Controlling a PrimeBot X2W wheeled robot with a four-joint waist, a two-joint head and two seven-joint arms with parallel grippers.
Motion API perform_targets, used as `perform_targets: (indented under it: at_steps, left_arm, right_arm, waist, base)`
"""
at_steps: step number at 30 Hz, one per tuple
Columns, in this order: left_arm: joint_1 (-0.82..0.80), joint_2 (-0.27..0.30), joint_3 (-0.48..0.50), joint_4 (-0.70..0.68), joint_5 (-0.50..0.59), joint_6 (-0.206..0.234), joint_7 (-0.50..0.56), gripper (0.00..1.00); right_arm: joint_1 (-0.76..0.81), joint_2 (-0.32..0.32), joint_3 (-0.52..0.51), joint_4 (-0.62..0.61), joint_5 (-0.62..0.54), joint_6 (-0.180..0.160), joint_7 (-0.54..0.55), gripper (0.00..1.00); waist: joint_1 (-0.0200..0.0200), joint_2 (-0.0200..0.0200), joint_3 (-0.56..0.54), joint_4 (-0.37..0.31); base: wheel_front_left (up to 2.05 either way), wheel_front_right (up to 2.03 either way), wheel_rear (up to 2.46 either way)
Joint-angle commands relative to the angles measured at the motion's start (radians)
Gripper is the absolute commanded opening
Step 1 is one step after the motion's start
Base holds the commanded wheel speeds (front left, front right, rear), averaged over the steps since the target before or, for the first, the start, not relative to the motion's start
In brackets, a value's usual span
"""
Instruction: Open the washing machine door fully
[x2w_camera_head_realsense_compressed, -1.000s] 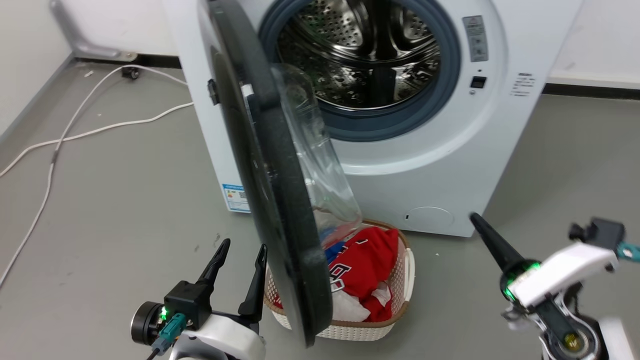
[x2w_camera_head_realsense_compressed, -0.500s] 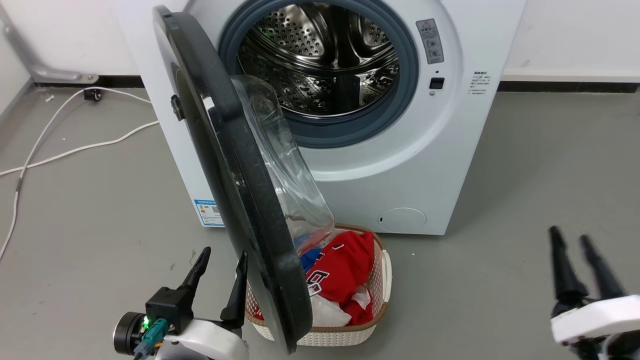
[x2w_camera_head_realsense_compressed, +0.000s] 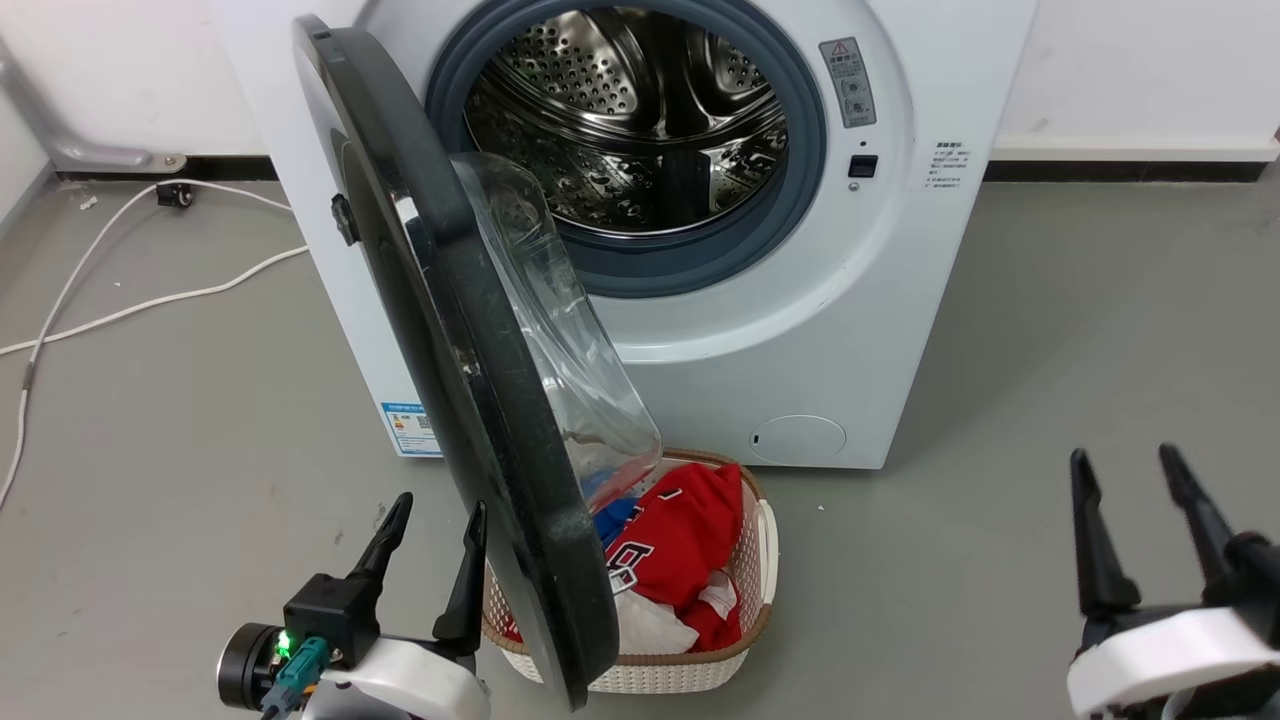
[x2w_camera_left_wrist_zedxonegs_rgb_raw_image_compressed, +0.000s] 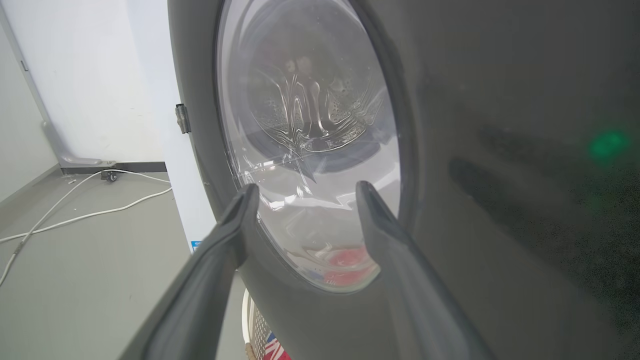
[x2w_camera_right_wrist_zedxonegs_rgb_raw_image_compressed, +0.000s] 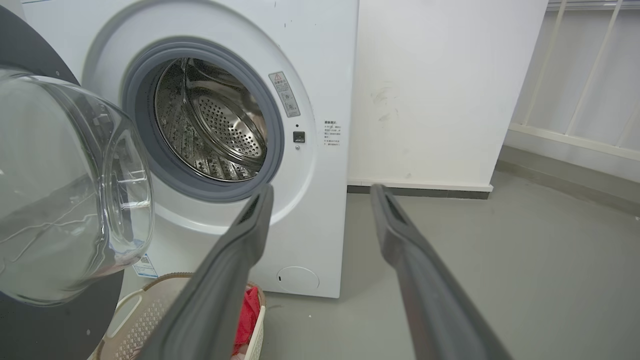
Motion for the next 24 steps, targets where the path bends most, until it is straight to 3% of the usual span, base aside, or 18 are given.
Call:
perform_targets:
  at_steps: [1, 20, 22, 23, 24]
  left_arm:
    - [0.0, 0.006, -0.001, -0.003, 0.005, 0.002, -0.002, 1.0]
    - [-0.003, 0.023, -0.011, -0.001, 0.005, 0.02, 0.002, 1.0]
    - [-0.004, 0.026, -0.013, 0.0, 0.002, 0.019, 0.007, 0.19]
    - [-0.005, 0.027, -0.015, 0.001, -0.001, 0.017, 0.013, 0.0]
    - [-0.007, 0.029, -0.016, 0.0, -0.004, 0.015, 0.015, 0.0]
  right_arm:
    - [0.028, 0.009, 0.007, 0.012, -0.002, 0.0, 0.002, 1.0]
    - [0.063, 0.026, 0.051, 0.111, 0.019, 0.0, -0.04, 1.0]
    - [0.063, 0.026, 0.051, 0.111, 0.019, 0.0, -0.04, 1.0]
    - [0.063, 0.026, 0.052, 0.112, 0.02, 0.0, -0.04, 1.0]
    - [0.063, 0.026, 0.054, 0.112, 0.018, 0.0, -0.04, 1.0]
  waist:
    - [0.0, 0.0, 0.0, 0.004]
    - [0.0, 0.0, -0.008, 0.013]
    - [0.0, 0.0, -0.008, 0.013]
    - [0.0, 0.0, -0.008, 0.013]
    - [0.0, 0.0, -0.008, 0.013]
  base:
    - [0.0, 0.0, 0.0]
    - [0.0, 0.0, 0.0]
    - [0.0, 0.0, 0.0]
    - [0.0, 0.0, 0.0]
    - [0.0, 0.0, 0.0]
